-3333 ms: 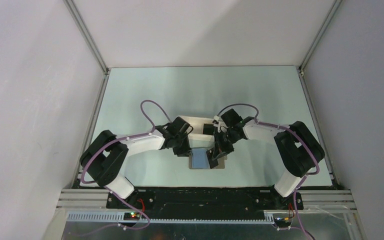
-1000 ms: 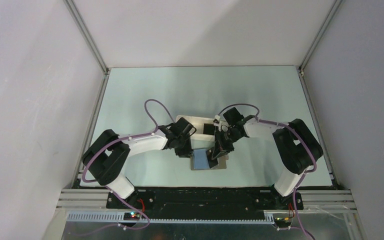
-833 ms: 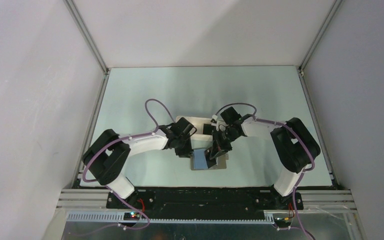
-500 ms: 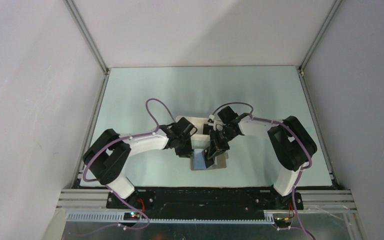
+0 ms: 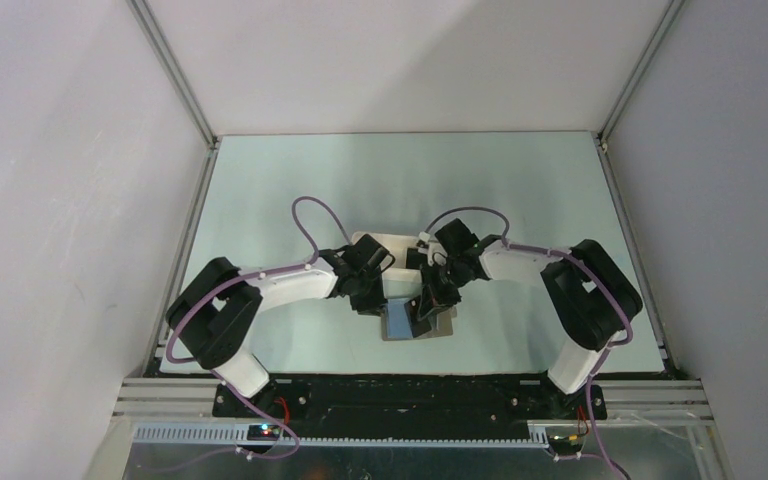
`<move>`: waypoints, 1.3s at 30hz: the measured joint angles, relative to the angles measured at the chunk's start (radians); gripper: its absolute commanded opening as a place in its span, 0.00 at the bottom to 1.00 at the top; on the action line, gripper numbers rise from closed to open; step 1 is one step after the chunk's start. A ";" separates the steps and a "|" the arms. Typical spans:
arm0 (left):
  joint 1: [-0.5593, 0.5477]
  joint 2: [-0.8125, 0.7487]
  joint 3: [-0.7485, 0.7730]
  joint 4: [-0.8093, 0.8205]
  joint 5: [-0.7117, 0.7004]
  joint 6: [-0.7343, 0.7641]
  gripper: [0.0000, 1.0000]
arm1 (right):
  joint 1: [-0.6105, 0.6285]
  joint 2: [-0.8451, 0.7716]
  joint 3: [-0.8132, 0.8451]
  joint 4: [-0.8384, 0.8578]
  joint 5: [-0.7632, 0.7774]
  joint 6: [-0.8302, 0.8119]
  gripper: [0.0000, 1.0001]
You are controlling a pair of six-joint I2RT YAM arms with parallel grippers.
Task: Put the credit cards into the card holder
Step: Insert the credit card into the card holder.
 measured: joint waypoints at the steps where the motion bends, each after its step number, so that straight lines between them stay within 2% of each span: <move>1: 0.000 0.001 0.002 -0.002 0.000 0.000 0.25 | 0.000 -0.008 -0.013 0.012 0.006 0.000 0.00; 13: -0.001 0.004 0.006 -0.006 0.000 0.000 0.25 | -0.015 -0.080 -0.148 0.187 0.013 0.064 0.00; 32: -0.001 0.008 0.011 -0.014 -0.001 0.000 0.24 | -0.019 -0.090 -0.204 0.350 -0.003 0.174 0.00; 34: -0.001 0.008 0.011 -0.016 -0.001 0.000 0.24 | -0.002 -0.090 -0.206 0.364 0.010 0.189 0.04; 36: -0.001 0.008 0.011 -0.016 -0.001 0.000 0.24 | 0.013 -0.090 -0.210 0.378 0.026 0.204 0.12; 38: -0.001 0.008 0.011 -0.016 -0.001 0.000 0.24 | 0.022 -0.091 -0.214 0.390 0.039 0.213 0.25; 39: -0.001 0.008 0.011 -0.017 -0.001 0.000 0.24 | 0.024 -0.095 -0.216 0.400 0.050 0.210 0.34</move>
